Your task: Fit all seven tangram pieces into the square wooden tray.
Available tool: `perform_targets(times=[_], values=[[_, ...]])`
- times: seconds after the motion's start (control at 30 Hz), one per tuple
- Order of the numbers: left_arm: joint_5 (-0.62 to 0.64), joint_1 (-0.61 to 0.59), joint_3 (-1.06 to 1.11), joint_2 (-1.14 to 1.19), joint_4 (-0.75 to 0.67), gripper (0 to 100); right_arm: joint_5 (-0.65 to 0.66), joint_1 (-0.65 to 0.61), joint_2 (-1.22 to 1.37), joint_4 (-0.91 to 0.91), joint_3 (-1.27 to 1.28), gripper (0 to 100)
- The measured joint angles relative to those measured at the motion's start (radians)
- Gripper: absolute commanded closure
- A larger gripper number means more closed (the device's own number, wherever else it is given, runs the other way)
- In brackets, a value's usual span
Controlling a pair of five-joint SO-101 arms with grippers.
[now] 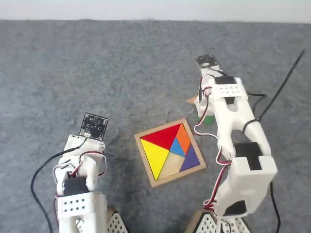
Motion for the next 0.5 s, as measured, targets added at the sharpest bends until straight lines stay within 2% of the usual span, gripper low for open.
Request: perform_targets(times=[0.2,0.37,0.5], values=[[0.000,0.000,0.000,0.000,0.000,95,-0.226,0.002,0.000,0.000,-0.021,70.7],[0.000,0.000,0.000,0.000,0.000,95,-0.488,-0.044,0.018,0.000,-0.034,70.7],[0.000,0.000,0.000,0.000,0.000,95,-0.548,-0.091,0.095,0.000,-0.044,70.7]])
